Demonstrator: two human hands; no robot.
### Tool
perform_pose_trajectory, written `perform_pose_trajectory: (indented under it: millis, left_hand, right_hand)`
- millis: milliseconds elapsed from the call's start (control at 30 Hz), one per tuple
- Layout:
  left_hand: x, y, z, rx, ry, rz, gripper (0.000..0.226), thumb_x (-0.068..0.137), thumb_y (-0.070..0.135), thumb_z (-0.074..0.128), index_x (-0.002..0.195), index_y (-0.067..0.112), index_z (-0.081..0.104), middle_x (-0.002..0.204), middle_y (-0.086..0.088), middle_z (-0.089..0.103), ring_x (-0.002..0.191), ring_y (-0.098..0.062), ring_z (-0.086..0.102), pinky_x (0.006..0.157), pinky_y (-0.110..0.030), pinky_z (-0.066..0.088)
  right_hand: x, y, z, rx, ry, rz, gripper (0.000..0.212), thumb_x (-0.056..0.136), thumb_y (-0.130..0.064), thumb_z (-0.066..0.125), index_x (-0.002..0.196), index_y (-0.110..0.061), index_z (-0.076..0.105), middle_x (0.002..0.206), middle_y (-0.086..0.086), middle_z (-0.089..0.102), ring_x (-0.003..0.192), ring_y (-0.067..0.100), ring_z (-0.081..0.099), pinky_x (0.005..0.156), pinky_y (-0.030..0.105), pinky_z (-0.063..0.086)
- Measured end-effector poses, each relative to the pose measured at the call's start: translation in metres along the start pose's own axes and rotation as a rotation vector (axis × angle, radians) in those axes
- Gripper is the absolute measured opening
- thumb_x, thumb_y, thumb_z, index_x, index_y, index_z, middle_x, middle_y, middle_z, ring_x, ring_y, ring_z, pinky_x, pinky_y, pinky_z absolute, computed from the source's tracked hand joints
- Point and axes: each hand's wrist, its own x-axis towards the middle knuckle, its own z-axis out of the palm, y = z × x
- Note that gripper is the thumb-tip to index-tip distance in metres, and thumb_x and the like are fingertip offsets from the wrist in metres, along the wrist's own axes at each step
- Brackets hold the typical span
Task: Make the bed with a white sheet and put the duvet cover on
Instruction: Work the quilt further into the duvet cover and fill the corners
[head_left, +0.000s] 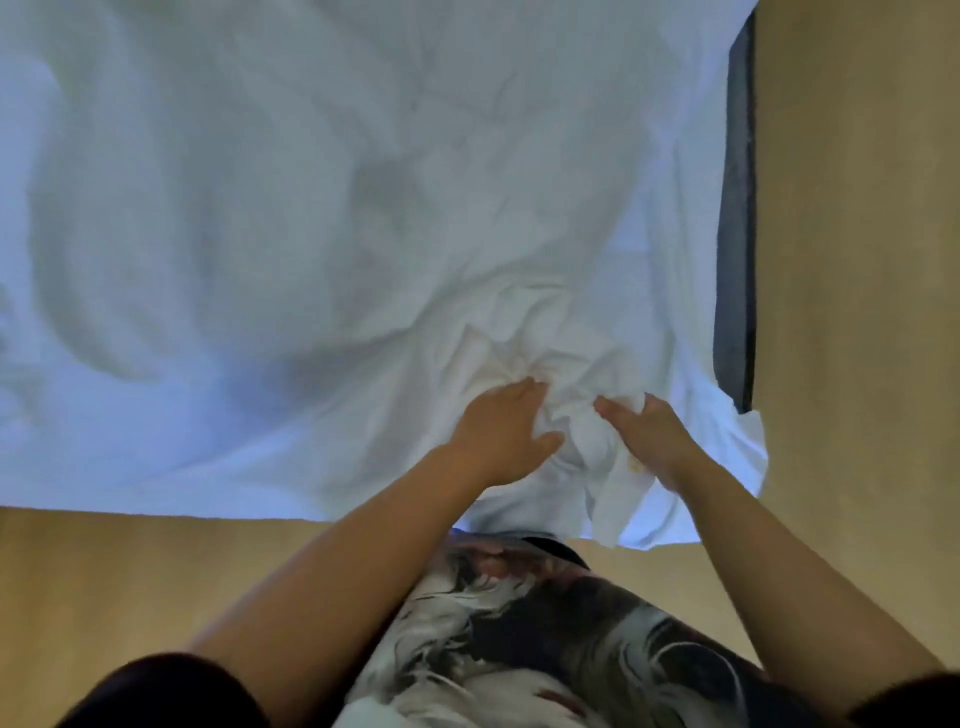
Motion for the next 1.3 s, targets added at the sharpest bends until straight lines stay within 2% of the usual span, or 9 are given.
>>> perform_pose_trajectory:
  millis: [100, 200, 300, 367, 567, 800, 967, 1100, 1300]
  left_hand:
    - [0.004, -0.011, 0.006, -0.052, 0.038, -0.051, 0.062, 0.096, 0.043, 0.044, 0.148, 0.015, 0.024, 0.153, -0.004, 0.03, 0.138, -0.021, 0.029, 0.108, -0.03, 0.023]
    - [-0.007, -0.017, 0.007, -0.078, 0.056, -0.065, 0.058, 0.096, 0.038, 0.045, 0.147, 0.014, 0.028, 0.151, -0.004, 0.032, 0.137, -0.02, 0.03, 0.107, -0.028, 0.024]
    - [-0.024, -0.023, 0.015, -0.131, 0.056, -0.093, 0.058, 0.097, 0.036, 0.046, 0.148, 0.015, 0.026, 0.154, -0.003, 0.028, 0.14, -0.019, 0.027, 0.109, -0.026, 0.021]
    - [-0.036, -0.027, 0.023, -0.162, 0.084, -0.117, 0.057, 0.097, 0.034, 0.047, 0.148, 0.015, 0.027, 0.153, -0.003, 0.029, 0.139, -0.019, 0.028, 0.109, -0.026, 0.021]
    - [-0.076, 0.001, 0.06, -0.252, 0.099, -0.151, 0.045, 0.096, 0.032, 0.05, 0.137, 0.015, 0.045, 0.133, -0.002, 0.054, 0.12, -0.018, 0.049, 0.092, -0.02, 0.032]
    - [-0.078, 0.098, 0.093, -0.066, 0.003, -0.052, 0.037, 0.096, 0.034, 0.049, 0.129, 0.019, 0.052, 0.121, 0.003, 0.061, 0.106, -0.014, 0.056, 0.088, -0.023, 0.04]
    - [-0.032, 0.205, 0.136, 0.187, 0.021, 0.017, 0.042, 0.098, 0.038, 0.042, 0.136, 0.022, 0.043, 0.132, 0.004, 0.054, 0.117, -0.015, 0.051, 0.092, -0.024, 0.037]
    - [0.0, 0.313, 0.171, 0.086, -0.016, 0.077, 0.044, 0.098, 0.038, 0.042, 0.138, 0.02, 0.043, 0.133, 0.0, 0.054, 0.119, -0.019, 0.05, 0.1, -0.028, 0.037]
    - [0.057, 0.423, 0.165, 0.113, 0.014, 0.171, 0.045, 0.096, 0.039, 0.045, 0.137, 0.02, 0.044, 0.129, -0.002, 0.057, 0.117, -0.02, 0.052, 0.089, -0.024, 0.037]
  right_hand:
    - [0.018, 0.007, 0.029, -0.237, 0.118, -0.085, 0.039, 0.089, -0.036, 0.061, 0.112, -0.006, 0.053, 0.108, 0.011, 0.062, 0.099, 0.03, 0.06, 0.076, 0.032, 0.046]
    - [0.01, 0.014, 0.034, -0.279, 0.205, -0.094, 0.052, 0.086, -0.041, 0.061, 0.119, -0.004, 0.044, 0.112, 0.012, 0.055, 0.103, 0.031, 0.056, 0.075, 0.034, 0.042]
    - [-0.016, 0.032, 0.027, -0.307, 0.249, -0.154, 0.051, 0.087, -0.036, 0.06, 0.124, -0.005, 0.044, 0.117, 0.009, 0.052, 0.11, 0.03, 0.052, 0.081, 0.033, 0.042]
    - [-0.038, 0.047, 0.017, -0.283, 0.279, -0.188, 0.052, 0.09, -0.03, 0.057, 0.134, -0.009, 0.04, 0.128, 0.009, 0.049, 0.117, 0.026, 0.049, 0.088, 0.029, 0.038]
    - [-0.104, 0.073, -0.023, -0.31, 0.325, -0.266, 0.044, 0.094, -0.026, 0.052, 0.136, -0.014, 0.043, 0.134, 0.0, 0.05, 0.121, 0.016, 0.046, 0.093, 0.022, 0.033]
    - [-0.145, 0.119, -0.118, -0.334, 0.274, -0.376, 0.04, 0.094, -0.024, 0.053, 0.133, -0.014, 0.048, 0.134, -0.003, 0.05, 0.123, 0.013, 0.044, 0.094, 0.019, 0.031]
    - [-0.154, 0.174, -0.237, -0.497, 0.208, -0.393, 0.04, 0.096, -0.027, 0.049, 0.134, -0.013, 0.047, 0.13, 0.0, 0.049, 0.121, 0.015, 0.045, 0.086, 0.012, 0.026]
    - [-0.158, 0.196, -0.332, -0.585, 0.263, -0.357, 0.039, 0.097, -0.03, 0.046, 0.133, -0.014, 0.049, 0.132, 0.0, 0.051, 0.119, 0.013, 0.046, 0.09, 0.017, 0.029]
    - [-0.114, 0.163, -0.42, -0.574, 0.252, -0.47, 0.037, 0.097, -0.028, 0.047, 0.131, -0.013, 0.051, 0.129, 0.0, 0.053, 0.118, 0.013, 0.046, 0.092, 0.019, 0.03]
